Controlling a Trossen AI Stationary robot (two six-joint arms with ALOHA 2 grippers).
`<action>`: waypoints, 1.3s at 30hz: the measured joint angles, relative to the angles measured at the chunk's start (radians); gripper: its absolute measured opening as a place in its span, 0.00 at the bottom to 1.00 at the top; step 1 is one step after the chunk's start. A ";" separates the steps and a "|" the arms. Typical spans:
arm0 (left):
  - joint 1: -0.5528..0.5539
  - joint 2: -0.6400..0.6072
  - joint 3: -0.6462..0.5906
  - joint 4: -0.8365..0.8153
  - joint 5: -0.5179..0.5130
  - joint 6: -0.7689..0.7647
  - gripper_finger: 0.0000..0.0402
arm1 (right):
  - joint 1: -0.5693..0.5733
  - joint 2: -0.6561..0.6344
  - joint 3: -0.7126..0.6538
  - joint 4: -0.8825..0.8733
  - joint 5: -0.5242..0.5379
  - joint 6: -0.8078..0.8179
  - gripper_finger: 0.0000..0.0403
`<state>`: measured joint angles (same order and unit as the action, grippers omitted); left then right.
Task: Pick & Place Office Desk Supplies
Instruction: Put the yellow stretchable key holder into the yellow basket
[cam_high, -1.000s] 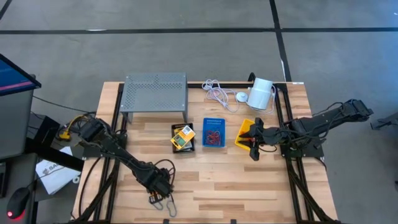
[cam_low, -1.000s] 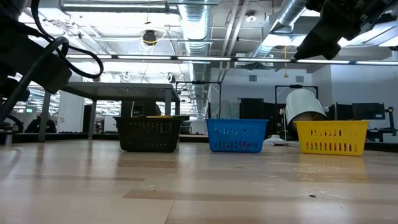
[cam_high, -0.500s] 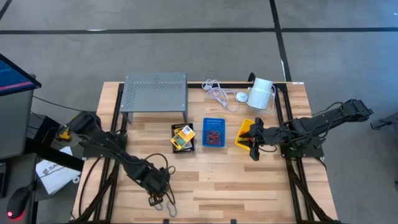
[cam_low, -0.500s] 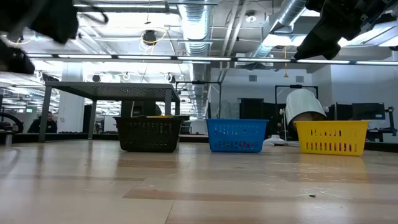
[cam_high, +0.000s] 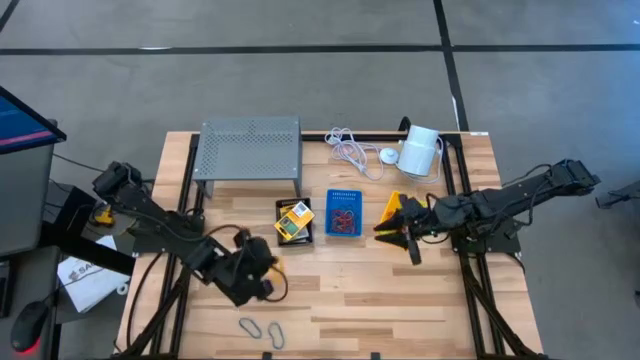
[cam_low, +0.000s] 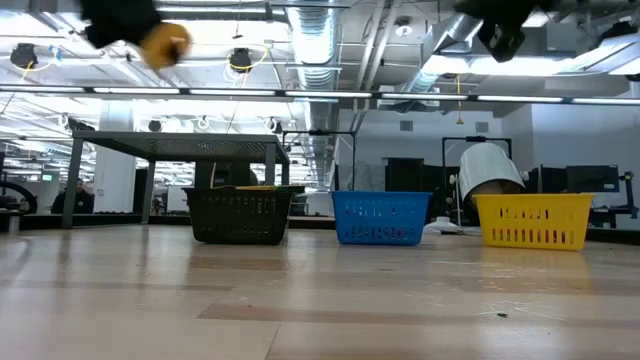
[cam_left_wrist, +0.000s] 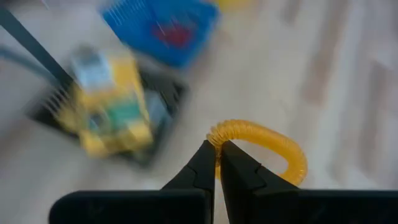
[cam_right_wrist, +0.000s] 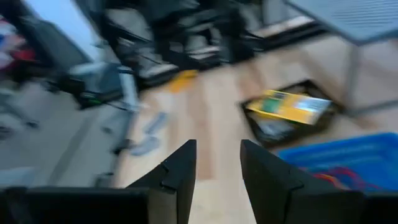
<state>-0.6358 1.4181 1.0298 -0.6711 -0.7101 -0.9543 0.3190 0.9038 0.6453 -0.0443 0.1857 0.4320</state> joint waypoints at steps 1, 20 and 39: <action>0.020 0.000 0.000 0.018 -0.047 0.039 0.00 | 0.001 0.001 0.000 0.014 -0.017 0.010 0.30; 0.291 0.070 0.000 0.651 -0.112 0.769 0.01 | -0.063 0.293 0.000 0.378 0.039 0.100 0.47; 0.434 0.157 0.001 0.727 0.067 0.816 0.01 | -0.111 0.601 0.041 0.727 0.047 0.092 0.44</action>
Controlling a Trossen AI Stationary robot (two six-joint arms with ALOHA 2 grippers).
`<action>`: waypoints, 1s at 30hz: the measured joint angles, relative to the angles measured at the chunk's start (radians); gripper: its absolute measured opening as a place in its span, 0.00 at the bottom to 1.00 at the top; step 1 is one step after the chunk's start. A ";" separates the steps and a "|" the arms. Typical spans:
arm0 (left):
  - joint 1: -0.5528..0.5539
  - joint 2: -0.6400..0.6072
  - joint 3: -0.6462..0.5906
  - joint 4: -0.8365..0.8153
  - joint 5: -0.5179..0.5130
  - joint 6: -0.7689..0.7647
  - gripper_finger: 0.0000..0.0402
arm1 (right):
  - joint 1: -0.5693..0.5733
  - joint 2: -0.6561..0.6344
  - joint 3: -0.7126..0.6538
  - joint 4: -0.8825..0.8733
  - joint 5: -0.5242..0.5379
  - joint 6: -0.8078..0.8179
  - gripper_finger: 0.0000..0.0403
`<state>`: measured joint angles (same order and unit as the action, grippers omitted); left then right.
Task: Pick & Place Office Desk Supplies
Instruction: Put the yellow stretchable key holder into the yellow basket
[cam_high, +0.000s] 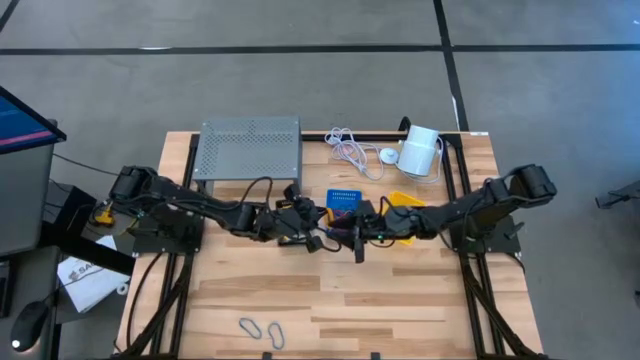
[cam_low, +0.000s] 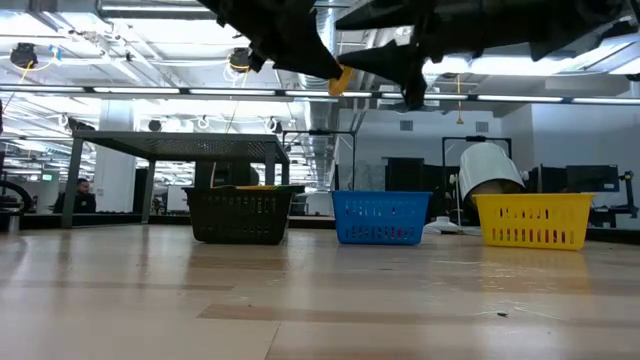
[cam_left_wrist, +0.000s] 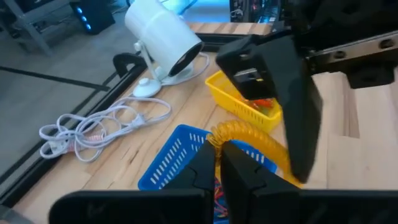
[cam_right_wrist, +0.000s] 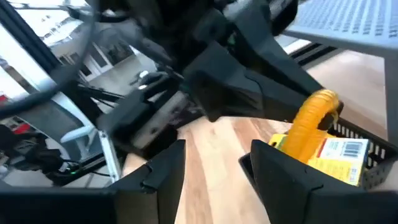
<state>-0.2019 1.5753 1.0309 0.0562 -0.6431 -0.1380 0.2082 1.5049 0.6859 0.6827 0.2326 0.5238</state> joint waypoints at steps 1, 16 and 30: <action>-0.003 0.000 0.000 -0.001 0.000 0.001 0.01 | -0.002 0.008 0.008 -0.007 0.000 -0.002 0.44; -0.008 0.000 0.000 -0.024 0.003 0.022 0.01 | 0.001 -0.119 0.034 -0.204 0.023 -0.061 0.44; -0.008 -0.001 0.000 -0.006 -0.001 0.022 0.01 | -0.041 -0.090 0.033 -0.275 0.044 -0.053 0.44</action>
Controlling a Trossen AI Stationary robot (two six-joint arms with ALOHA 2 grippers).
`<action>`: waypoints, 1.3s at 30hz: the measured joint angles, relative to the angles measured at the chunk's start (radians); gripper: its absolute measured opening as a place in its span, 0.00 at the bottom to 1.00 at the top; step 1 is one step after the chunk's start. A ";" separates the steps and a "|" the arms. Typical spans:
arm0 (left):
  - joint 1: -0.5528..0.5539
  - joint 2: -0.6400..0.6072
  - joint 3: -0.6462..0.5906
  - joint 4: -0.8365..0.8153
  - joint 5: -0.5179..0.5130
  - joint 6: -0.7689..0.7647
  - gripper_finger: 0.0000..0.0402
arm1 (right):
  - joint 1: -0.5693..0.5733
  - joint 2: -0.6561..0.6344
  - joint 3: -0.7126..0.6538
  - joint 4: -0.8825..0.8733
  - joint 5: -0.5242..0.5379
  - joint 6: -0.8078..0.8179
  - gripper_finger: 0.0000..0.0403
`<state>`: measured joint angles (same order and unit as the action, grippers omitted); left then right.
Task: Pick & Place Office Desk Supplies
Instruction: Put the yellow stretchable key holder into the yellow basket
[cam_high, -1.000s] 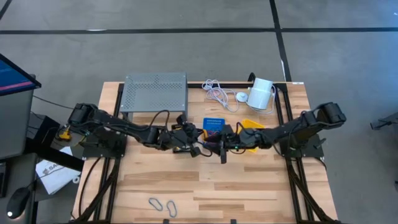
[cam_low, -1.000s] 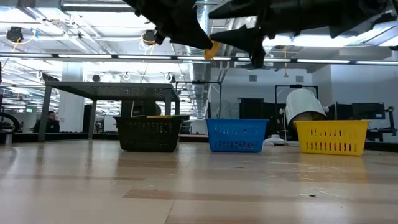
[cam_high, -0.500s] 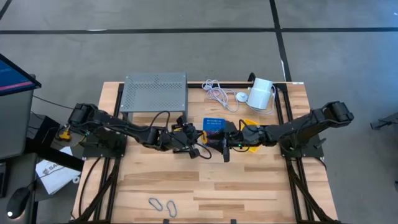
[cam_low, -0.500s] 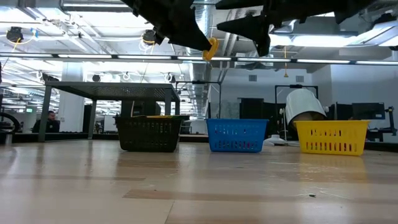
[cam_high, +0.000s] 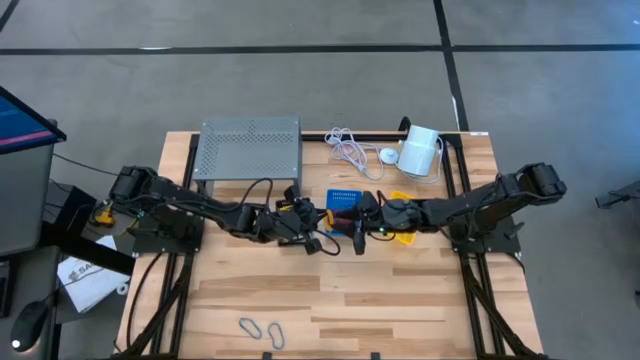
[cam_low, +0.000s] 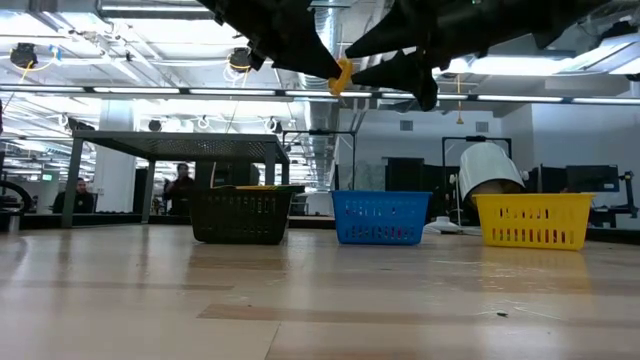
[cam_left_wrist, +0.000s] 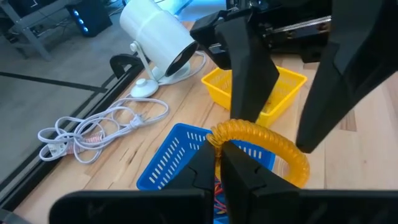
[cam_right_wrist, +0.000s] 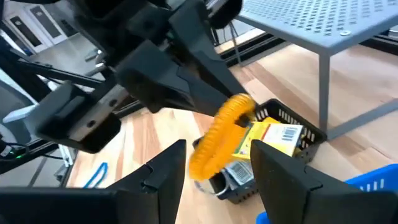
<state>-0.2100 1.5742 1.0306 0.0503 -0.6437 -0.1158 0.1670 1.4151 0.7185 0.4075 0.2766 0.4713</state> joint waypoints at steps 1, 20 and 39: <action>0.000 0.000 0.000 0.000 0.000 0.000 0.01 | -0.002 0.000 0.000 0.002 0.000 0.000 0.44; 0.000 0.000 0.000 0.030 0.026 0.006 0.01 | -0.039 0.014 0.000 0.033 0.005 0.009 0.33; 0.000 -0.001 0.000 0.045 0.027 0.000 0.16 | -0.024 0.013 0.000 0.029 -0.017 -0.078 0.01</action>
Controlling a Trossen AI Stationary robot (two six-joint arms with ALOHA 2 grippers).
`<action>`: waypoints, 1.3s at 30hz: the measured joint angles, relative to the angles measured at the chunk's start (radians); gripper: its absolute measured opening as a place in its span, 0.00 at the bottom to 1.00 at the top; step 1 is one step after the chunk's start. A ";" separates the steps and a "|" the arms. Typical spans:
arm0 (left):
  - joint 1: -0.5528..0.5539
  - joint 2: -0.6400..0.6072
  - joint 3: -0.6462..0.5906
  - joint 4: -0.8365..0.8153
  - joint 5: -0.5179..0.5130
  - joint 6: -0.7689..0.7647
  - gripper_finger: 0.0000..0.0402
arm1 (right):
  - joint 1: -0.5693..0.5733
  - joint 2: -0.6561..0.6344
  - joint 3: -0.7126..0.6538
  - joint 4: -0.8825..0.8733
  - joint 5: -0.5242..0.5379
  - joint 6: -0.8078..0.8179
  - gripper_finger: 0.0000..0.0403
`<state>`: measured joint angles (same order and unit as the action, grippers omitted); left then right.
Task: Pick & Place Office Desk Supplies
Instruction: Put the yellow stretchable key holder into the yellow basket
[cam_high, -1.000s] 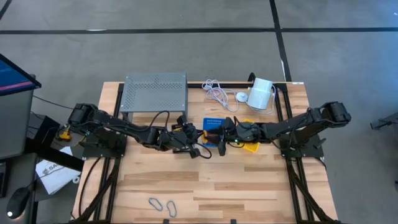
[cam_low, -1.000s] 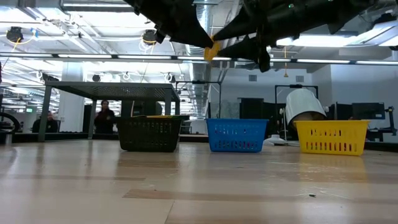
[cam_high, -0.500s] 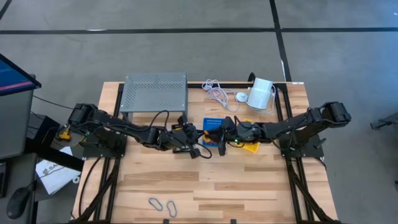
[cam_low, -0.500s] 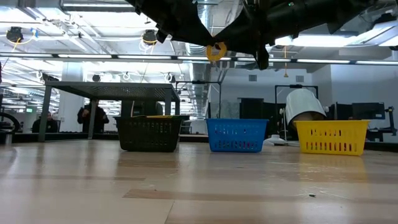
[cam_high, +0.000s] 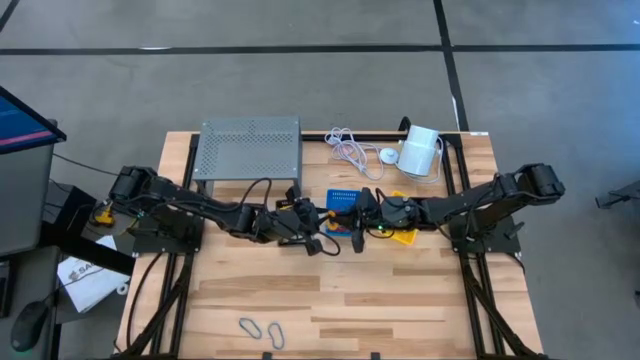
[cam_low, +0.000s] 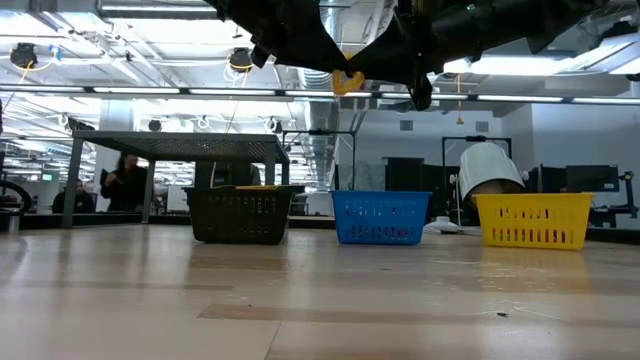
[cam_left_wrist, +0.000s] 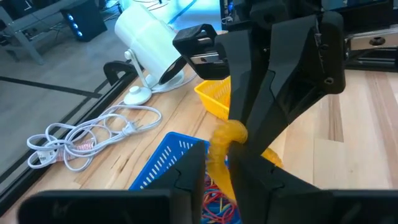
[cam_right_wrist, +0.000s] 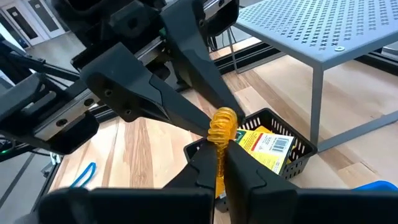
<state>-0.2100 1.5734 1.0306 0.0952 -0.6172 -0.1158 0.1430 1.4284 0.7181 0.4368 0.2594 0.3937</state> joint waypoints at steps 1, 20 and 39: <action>0.000 0.000 0.000 0.000 -0.001 0.000 0.18 | 0.000 0.000 0.000 -0.002 0.000 -0.002 0.01; -0.046 -0.059 0.002 -0.001 0.011 -0.021 0.35 | 0.000 -0.063 0.000 -0.060 -0.009 -0.015 0.00; -0.070 -0.116 0.000 -0.215 0.026 -0.097 0.35 | -0.100 -0.484 0.001 -0.920 0.037 0.091 0.00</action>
<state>-0.2802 1.4571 1.0309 -0.1199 -0.5911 -0.2128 0.0435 0.9447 0.7189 -0.4837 0.2960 0.4851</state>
